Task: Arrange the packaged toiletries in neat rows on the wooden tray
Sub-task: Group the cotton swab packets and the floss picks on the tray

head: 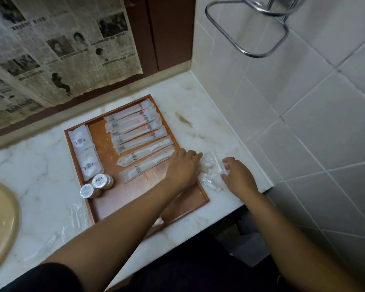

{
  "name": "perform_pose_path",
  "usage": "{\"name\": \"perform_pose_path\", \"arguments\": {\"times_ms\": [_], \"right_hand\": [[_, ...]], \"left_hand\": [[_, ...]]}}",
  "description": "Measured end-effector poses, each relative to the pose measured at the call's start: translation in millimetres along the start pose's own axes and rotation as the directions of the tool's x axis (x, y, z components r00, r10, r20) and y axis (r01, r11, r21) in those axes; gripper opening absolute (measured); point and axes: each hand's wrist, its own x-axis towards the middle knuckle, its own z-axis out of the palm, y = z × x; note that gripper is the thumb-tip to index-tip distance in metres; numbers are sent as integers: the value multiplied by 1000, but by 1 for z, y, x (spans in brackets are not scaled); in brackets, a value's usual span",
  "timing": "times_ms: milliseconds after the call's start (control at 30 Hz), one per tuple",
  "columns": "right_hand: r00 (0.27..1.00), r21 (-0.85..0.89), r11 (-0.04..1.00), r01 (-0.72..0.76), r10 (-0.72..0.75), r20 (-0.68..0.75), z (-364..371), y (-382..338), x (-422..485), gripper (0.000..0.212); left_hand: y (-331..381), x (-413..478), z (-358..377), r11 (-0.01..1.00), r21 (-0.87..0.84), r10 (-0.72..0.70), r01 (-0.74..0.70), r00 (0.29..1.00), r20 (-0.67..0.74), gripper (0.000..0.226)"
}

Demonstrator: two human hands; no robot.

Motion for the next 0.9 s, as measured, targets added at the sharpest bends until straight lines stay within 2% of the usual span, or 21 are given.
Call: {"name": "perform_pose_path", "arguments": {"times_ms": [133, 267, 367, 467, 533, 600, 667, 733, 800, 900], "right_hand": [[998, 64, 997, -35, 38, -42, -4, 6, -2, 43], [990, 191, 976, -104, 120, -75, -13, 6, -3, 29], [991, 224, 969, -105, 122, -61, -16, 4, 2, 11], [990, 300, 944, -137, 144, -1, -17, 5, 8, 16], [990, 309, 941, -141, 139, 26, -18, 7, 10, 17], [996, 215, 973, -88, 90, -3, -17, 10, 12, 18], [998, 76, 997, -20, 24, -55, -15, 12, 13, 12], [995, 5, 1000, -6, 7, -101, -14, 13, 14, 11], [990, -43, 999, -8, 1, -140, -12, 12, 14, 34], [941, -148, 983, 108, -149, -305, -7, 9, 15, 35]], "left_hand": [[0, 2, 2, 999, 48, 8, -10, 999, 40, 39], [4, -2, 1, 998, -63, -12, 15, 999, 49, 32], [8, -4, 3, 996, -92, 30, -22, 996, 89, 31], [10, -5, 5, 993, -116, 30, -20, 996, 84, 33], [12, -4, 7, 990, -140, -17, 19, 1000, 13, 30], [13, 0, 6, 987, -149, -79, 68, 994, -72, 24], [12, 6, 3, 987, -122, -114, 102, 989, -90, 24], [11, 15, -1, 989, -70, -134, 132, 991, -18, 30], [10, 23, -3, 989, -4, -144, 144, 987, 77, 35], [11, 29, -2, 994, 54, -101, 95, 987, 124, 23]]}}
